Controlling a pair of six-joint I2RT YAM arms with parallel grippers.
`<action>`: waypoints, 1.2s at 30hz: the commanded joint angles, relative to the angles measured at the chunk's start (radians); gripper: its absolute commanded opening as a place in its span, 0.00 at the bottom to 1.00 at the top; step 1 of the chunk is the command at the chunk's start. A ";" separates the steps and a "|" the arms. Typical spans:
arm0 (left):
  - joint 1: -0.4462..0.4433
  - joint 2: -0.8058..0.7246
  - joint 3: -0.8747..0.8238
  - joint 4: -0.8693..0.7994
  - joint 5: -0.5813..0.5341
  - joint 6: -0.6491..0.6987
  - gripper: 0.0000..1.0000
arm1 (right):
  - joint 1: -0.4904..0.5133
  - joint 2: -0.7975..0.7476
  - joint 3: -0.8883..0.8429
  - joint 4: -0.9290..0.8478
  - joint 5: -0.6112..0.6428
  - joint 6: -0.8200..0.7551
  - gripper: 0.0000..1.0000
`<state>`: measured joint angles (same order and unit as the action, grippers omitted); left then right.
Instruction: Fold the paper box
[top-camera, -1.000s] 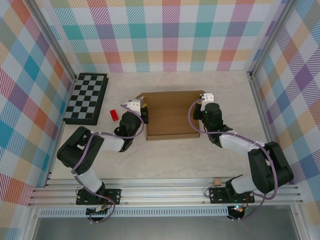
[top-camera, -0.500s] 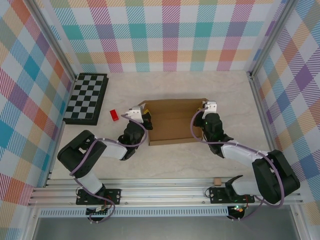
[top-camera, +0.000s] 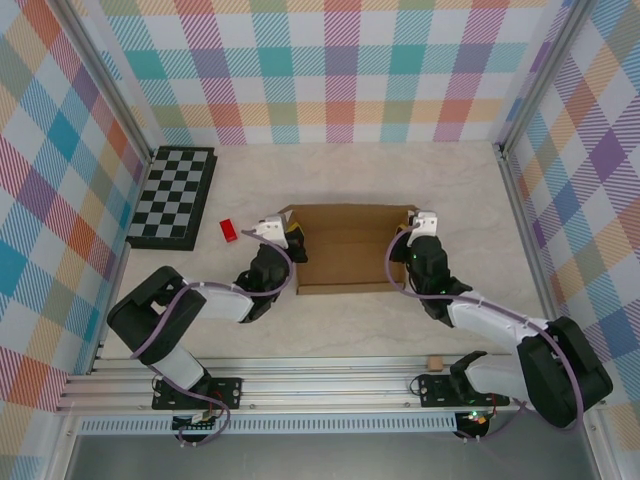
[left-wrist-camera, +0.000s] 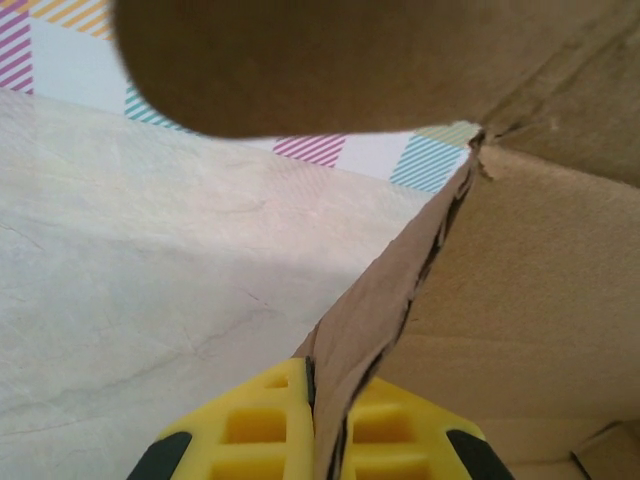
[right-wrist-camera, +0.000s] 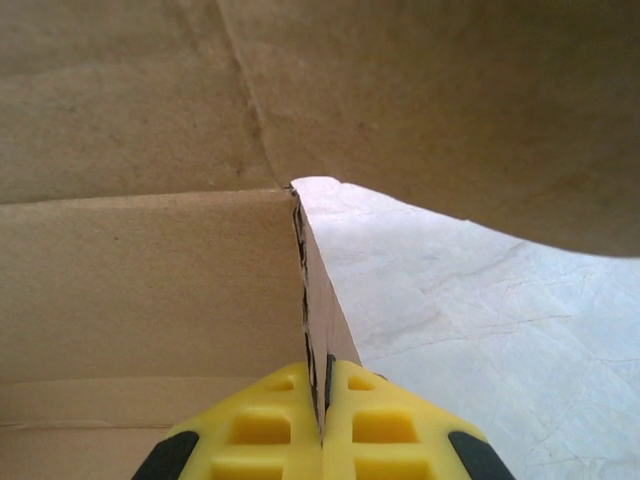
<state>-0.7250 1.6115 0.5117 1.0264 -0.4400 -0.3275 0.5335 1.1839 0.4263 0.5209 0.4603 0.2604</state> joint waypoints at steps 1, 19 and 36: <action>-0.087 0.054 -0.076 -0.079 0.239 -0.006 0.00 | 0.057 0.010 -0.063 -0.240 -0.162 0.052 0.00; -0.096 0.003 -0.061 -0.335 0.044 -0.136 0.00 | 0.057 -0.100 -0.007 -0.715 -0.166 0.284 0.10; -0.102 0.000 -0.078 -0.282 -0.032 0.204 0.00 | 0.056 -0.349 0.606 -1.131 -0.078 -0.042 0.37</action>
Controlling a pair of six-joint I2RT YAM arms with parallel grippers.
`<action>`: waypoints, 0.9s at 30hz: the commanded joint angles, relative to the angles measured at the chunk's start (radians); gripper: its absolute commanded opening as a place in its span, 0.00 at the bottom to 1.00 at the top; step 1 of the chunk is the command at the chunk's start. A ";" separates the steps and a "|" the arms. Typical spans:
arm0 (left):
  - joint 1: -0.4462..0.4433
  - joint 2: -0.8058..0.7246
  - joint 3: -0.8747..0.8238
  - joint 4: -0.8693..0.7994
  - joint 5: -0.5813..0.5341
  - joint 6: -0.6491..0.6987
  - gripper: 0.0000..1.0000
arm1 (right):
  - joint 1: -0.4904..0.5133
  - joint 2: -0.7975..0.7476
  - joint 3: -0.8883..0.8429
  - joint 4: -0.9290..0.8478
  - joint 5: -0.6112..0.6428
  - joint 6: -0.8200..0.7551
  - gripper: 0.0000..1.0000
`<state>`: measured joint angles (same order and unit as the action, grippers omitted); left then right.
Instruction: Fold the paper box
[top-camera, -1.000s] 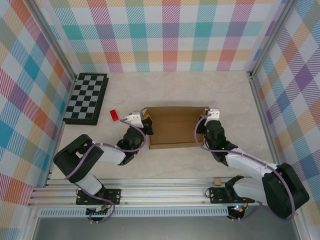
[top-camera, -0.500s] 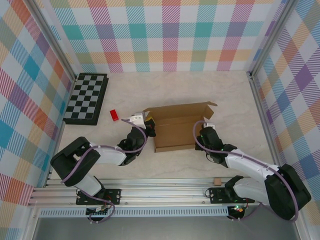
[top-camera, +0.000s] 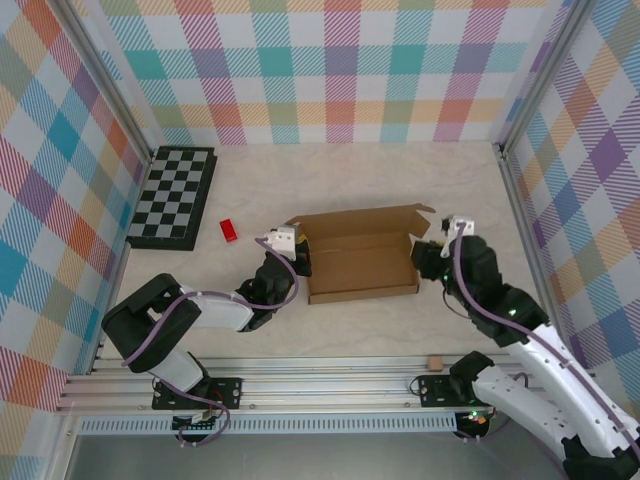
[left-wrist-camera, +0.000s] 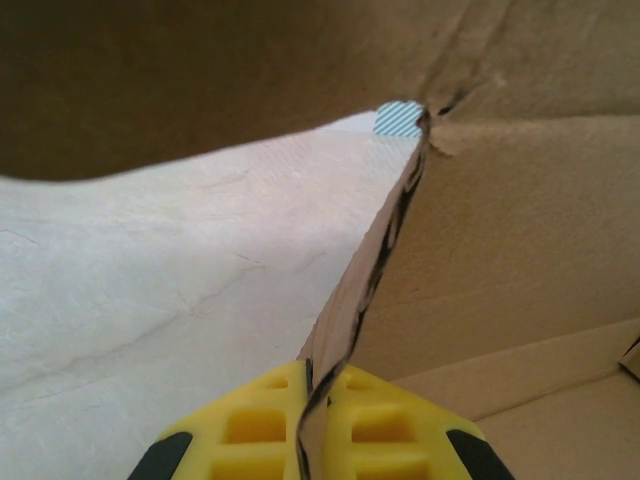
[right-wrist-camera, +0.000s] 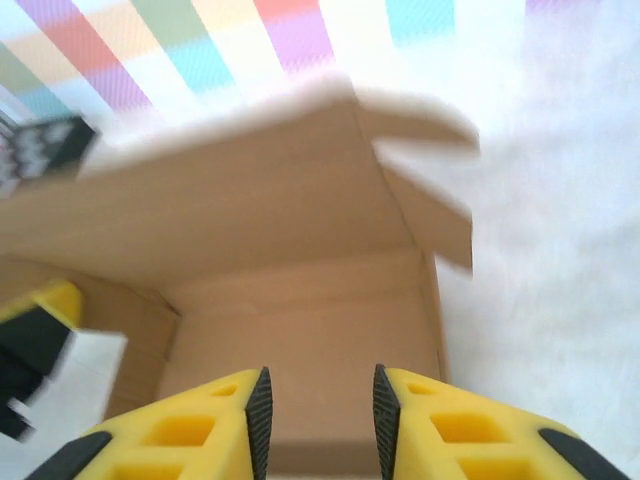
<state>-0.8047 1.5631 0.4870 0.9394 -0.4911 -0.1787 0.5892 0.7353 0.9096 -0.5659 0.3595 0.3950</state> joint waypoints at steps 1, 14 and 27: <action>-0.024 0.049 -0.051 -0.193 0.019 0.061 0.00 | -0.002 0.153 0.183 -0.037 0.026 -0.223 0.37; -0.024 0.052 -0.046 -0.183 0.020 0.105 0.00 | -0.385 0.792 0.840 -0.311 -0.396 -0.348 0.50; -0.062 0.090 -0.040 -0.125 -0.025 0.147 0.00 | -0.463 0.790 0.550 -0.385 -0.626 -0.174 0.76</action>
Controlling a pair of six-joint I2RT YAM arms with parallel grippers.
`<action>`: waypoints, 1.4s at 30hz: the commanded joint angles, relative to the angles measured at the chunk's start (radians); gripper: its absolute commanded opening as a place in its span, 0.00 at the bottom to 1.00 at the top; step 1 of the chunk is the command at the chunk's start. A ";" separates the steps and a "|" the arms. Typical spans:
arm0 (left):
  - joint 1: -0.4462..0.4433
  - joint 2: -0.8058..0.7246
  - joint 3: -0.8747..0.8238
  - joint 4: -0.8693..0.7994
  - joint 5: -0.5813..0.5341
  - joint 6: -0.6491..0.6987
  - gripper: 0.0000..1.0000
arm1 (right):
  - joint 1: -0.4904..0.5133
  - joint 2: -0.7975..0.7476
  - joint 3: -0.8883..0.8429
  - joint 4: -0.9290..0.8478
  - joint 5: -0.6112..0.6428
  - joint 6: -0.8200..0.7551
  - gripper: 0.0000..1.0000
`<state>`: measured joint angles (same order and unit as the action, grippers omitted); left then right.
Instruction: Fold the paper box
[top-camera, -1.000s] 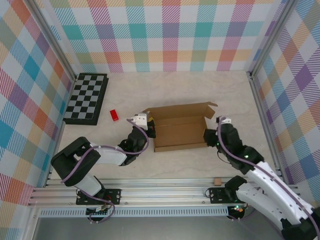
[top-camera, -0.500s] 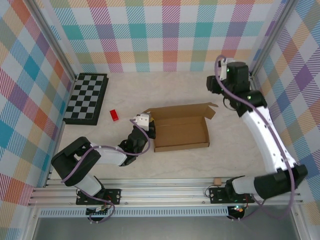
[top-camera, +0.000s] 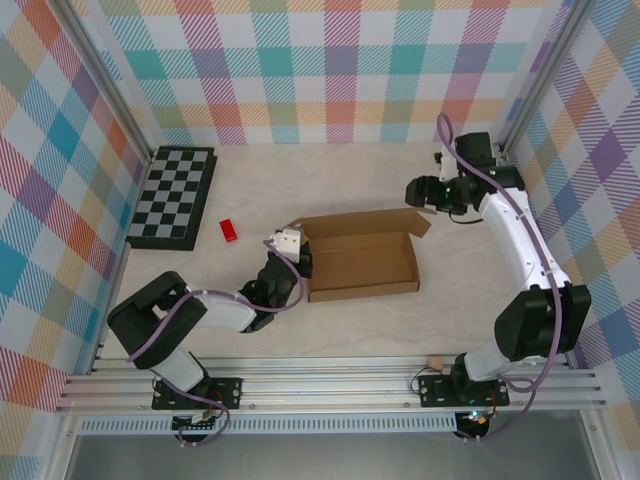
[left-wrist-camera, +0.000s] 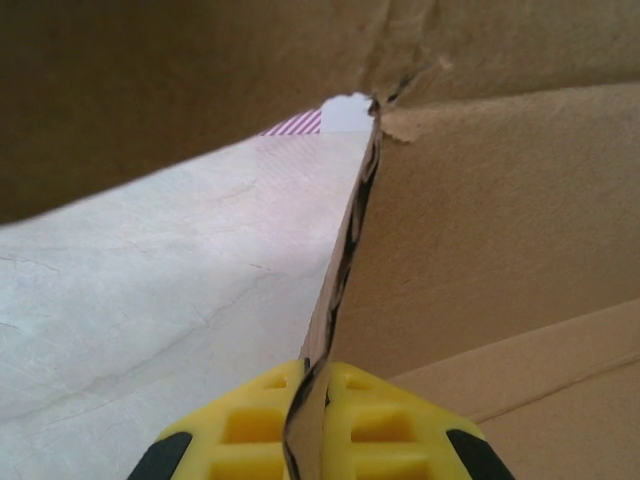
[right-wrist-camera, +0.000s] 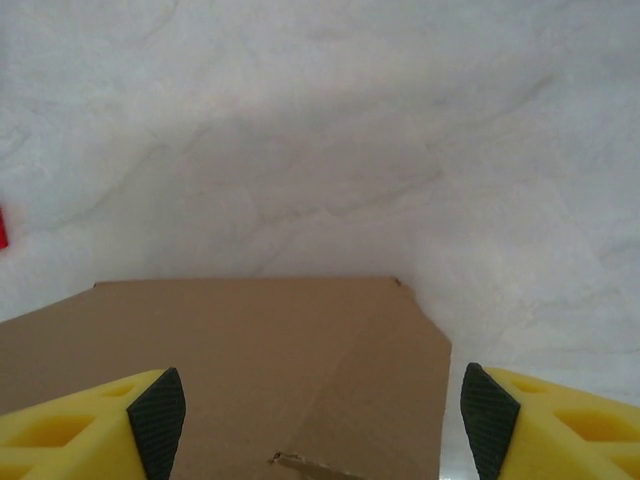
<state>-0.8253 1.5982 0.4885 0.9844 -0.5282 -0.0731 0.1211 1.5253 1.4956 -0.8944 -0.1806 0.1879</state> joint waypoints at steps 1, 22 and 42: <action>-0.046 0.055 -0.043 -0.162 0.007 0.044 0.00 | 0.005 0.007 -0.048 -0.061 -0.108 0.036 0.76; -0.120 0.029 -0.018 -0.172 0.014 0.119 0.00 | 0.006 -0.007 -0.217 -0.036 -0.314 0.075 0.74; -0.120 -0.019 0.088 -0.313 0.166 0.139 0.00 | 0.012 0.065 -0.066 -0.071 -0.459 0.104 0.68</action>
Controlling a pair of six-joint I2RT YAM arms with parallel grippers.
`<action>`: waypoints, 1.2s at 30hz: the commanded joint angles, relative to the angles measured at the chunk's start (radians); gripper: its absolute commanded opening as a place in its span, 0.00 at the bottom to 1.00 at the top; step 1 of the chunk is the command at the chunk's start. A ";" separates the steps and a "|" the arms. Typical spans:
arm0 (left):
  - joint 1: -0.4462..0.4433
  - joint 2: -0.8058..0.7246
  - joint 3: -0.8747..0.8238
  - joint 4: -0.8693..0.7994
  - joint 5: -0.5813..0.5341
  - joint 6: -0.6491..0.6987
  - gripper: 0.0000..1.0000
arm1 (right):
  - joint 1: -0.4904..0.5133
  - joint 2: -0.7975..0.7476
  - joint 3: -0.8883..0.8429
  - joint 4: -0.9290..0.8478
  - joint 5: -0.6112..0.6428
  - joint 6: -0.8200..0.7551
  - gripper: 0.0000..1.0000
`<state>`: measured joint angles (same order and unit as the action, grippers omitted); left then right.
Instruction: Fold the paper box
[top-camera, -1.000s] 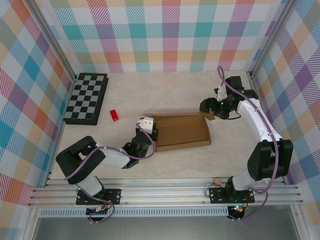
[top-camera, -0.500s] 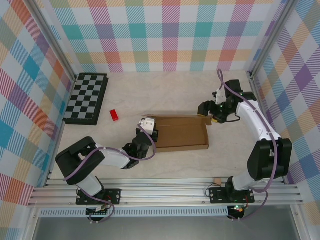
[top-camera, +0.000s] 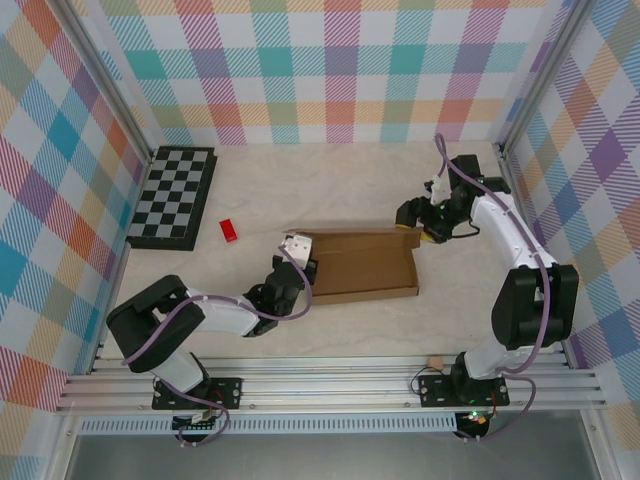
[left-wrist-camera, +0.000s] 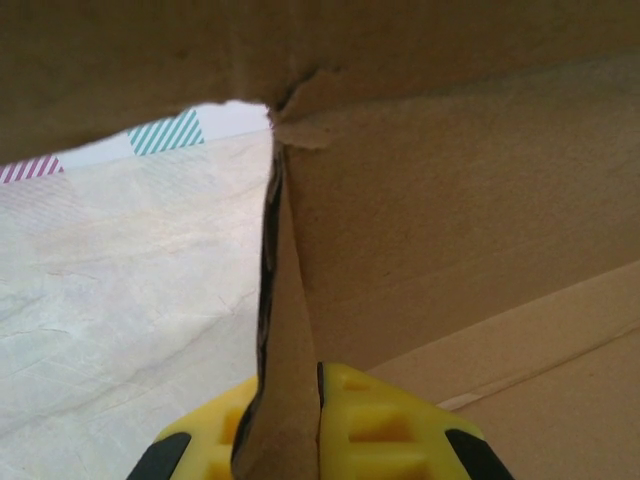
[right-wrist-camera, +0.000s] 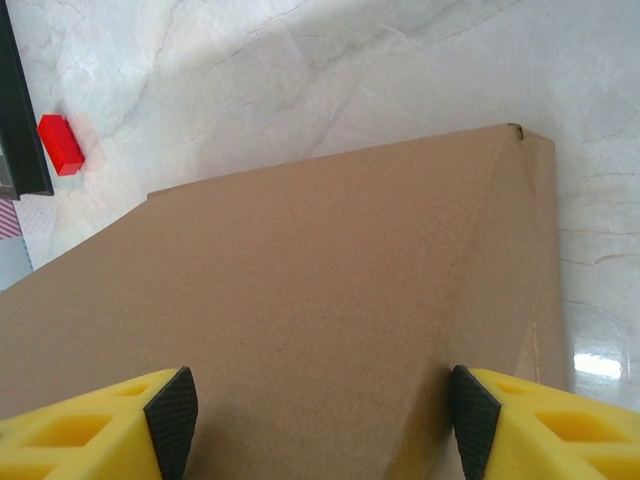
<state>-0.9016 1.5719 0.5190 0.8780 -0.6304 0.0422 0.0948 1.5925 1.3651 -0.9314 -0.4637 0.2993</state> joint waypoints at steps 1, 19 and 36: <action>-0.043 0.004 0.070 -0.216 0.271 0.020 0.00 | 0.039 0.005 0.082 -0.051 -0.175 -0.016 0.68; -0.043 0.015 0.062 -0.202 0.280 -0.066 0.00 | 0.056 -0.104 -0.151 -0.006 0.042 -0.067 0.62; -0.039 -0.250 0.013 -0.491 0.498 -0.211 0.59 | 0.070 -0.257 -0.374 0.117 0.247 0.035 0.59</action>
<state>-0.9356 1.4155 0.5110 0.5152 -0.1822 -0.1162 0.1619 1.3697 0.9970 -0.8379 -0.2523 0.3145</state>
